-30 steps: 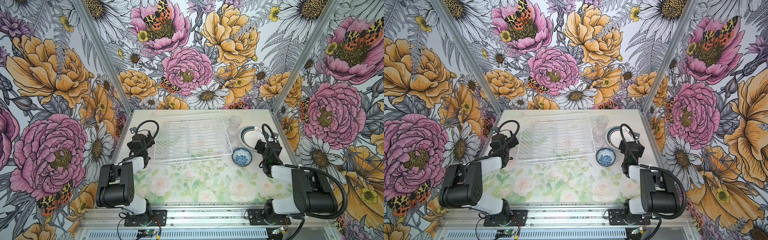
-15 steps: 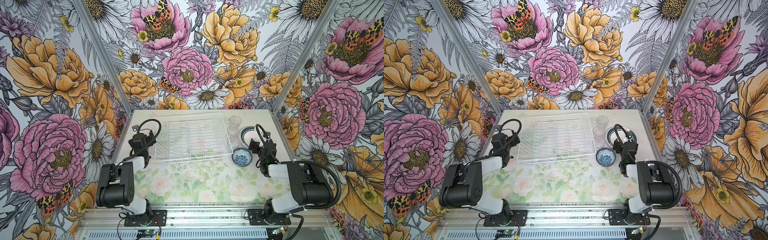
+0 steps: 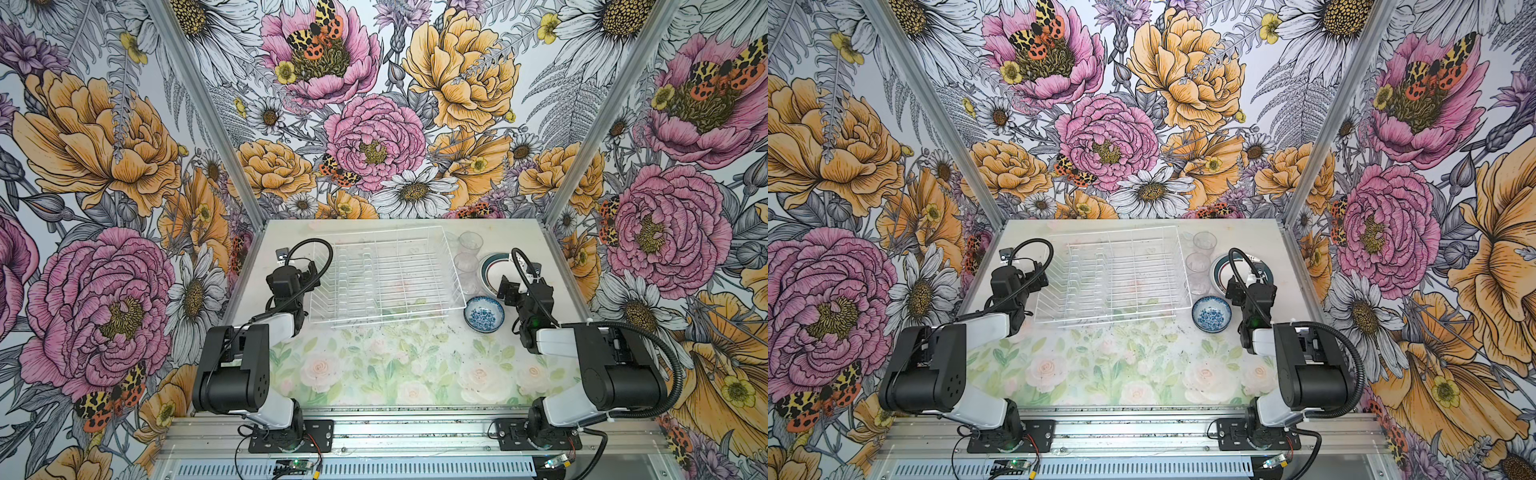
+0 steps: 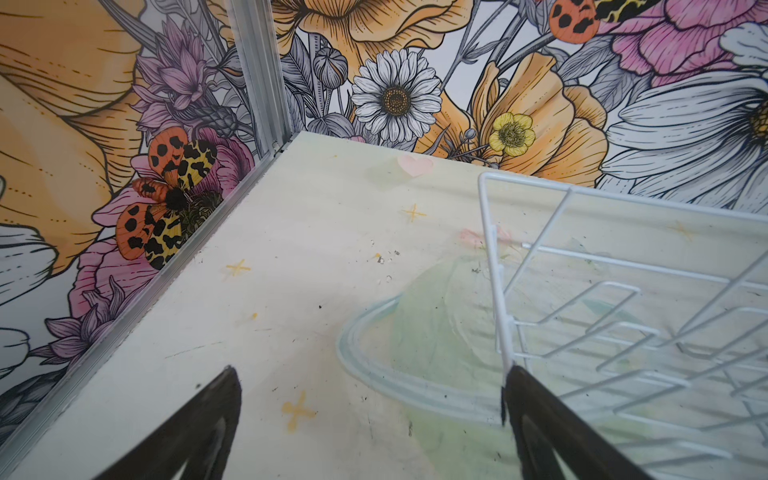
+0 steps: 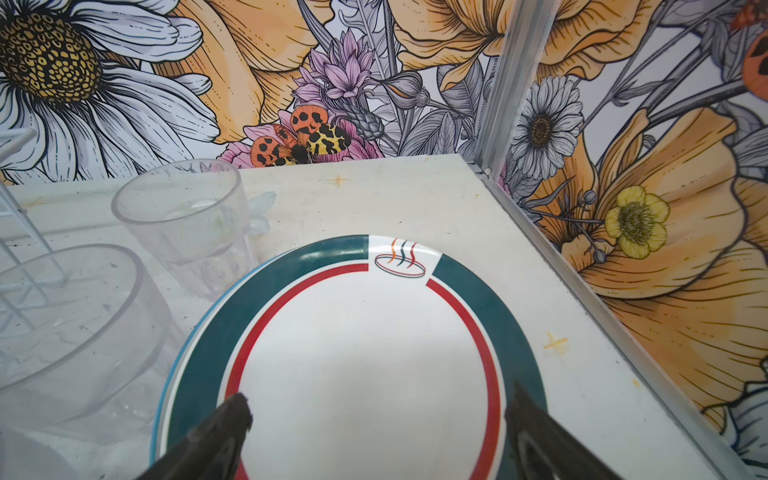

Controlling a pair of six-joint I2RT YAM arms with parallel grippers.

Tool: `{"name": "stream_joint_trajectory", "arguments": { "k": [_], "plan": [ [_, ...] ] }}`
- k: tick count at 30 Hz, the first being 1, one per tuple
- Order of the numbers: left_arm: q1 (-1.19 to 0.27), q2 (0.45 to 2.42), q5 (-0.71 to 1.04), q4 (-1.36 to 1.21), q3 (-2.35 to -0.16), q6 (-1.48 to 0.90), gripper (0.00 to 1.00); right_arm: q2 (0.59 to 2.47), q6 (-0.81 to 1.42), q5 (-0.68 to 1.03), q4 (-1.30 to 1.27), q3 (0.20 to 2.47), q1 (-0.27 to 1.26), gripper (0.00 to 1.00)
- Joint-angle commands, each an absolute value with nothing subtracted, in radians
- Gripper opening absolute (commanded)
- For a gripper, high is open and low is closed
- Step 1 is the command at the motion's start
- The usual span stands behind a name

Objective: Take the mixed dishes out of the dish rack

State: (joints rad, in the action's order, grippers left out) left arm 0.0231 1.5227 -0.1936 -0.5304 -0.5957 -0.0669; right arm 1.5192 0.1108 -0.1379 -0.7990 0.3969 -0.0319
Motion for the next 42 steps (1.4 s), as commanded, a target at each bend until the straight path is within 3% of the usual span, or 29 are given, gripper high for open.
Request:
{"name": "stream_joint_trajectory", "arguments": {
  "k": [1,8,14,20,42],
  "plan": [
    [0.009,1.529,-0.202,-0.569,-0.569,-0.032,0.99,1.535,0.088,-0.122,-0.865,0.393,-0.018,0.97],
    [0.030,1.546,-0.102,-0.946,-0.371,-0.025,0.98,1.533,0.089,-0.125,-0.858,0.393,-0.016,0.97],
    [0.004,1.551,-0.140,-0.954,-0.370,-0.006,0.98,1.532,0.087,-0.132,-0.857,0.394,-0.012,0.99],
    [-0.071,1.560,-0.340,-1.028,-0.341,0.025,0.98,1.532,0.087,-0.133,-0.857,0.393,-0.013,1.00],
    [-0.080,1.561,-0.350,-1.044,-0.334,0.034,0.99,1.533,0.087,-0.133,-0.857,0.393,-0.012,0.99]
  ]
}}
